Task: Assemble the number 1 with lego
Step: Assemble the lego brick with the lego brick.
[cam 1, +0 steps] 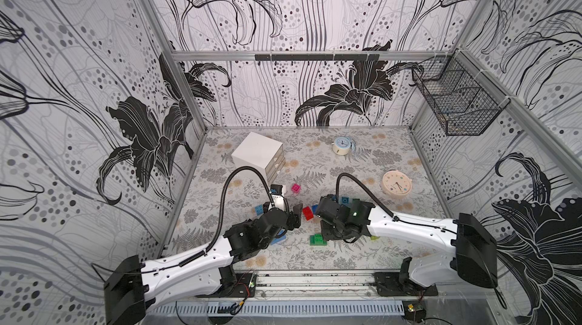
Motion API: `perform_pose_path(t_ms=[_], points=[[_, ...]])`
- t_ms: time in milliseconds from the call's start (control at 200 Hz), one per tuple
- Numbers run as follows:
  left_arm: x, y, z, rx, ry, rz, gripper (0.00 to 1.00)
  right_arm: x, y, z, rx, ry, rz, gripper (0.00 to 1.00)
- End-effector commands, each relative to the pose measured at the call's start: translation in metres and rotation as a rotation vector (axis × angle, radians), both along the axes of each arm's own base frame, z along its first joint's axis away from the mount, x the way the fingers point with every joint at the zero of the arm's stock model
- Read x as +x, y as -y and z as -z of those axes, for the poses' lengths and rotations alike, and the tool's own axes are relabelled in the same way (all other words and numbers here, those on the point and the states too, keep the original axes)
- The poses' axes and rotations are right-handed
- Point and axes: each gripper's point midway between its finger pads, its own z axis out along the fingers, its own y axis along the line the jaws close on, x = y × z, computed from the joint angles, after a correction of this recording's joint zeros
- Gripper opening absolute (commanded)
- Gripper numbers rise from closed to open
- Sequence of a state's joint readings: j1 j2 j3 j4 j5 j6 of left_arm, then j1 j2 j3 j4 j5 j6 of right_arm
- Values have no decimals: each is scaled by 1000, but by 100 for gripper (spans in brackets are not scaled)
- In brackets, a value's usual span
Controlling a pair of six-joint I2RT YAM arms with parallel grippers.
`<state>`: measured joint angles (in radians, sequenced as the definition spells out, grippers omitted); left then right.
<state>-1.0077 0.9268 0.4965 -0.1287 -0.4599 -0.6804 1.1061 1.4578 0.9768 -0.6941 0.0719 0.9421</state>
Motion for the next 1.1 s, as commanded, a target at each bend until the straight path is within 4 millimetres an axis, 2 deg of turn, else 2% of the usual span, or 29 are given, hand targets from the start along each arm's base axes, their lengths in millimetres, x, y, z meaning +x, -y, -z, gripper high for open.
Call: perform_pose_path(t_ms=[0, 140, 651, 1016, 1031, 1096], points=[[5, -8, -4, -127, -22, -96, 86, -4, -13, 0, 15, -18, -16, 51], [5, -11, -2, -141, -31, -104, 88, -7, -12, 6, -12, -33, -14, 50], [4, -16, 2, -139, -44, -115, 88, -8, -6, 25, -98, -62, 16, 32], [3, -21, 5, -138, -52, -133, 88, -26, 13, 63, -190, -160, 59, 24], [3, -22, 5, -140, -52, -134, 88, -28, 16, 71, -214, -175, 62, 23], [3, -22, 6, -140, -55, -138, 88, -33, 23, 82, -243, -202, 74, 21]])
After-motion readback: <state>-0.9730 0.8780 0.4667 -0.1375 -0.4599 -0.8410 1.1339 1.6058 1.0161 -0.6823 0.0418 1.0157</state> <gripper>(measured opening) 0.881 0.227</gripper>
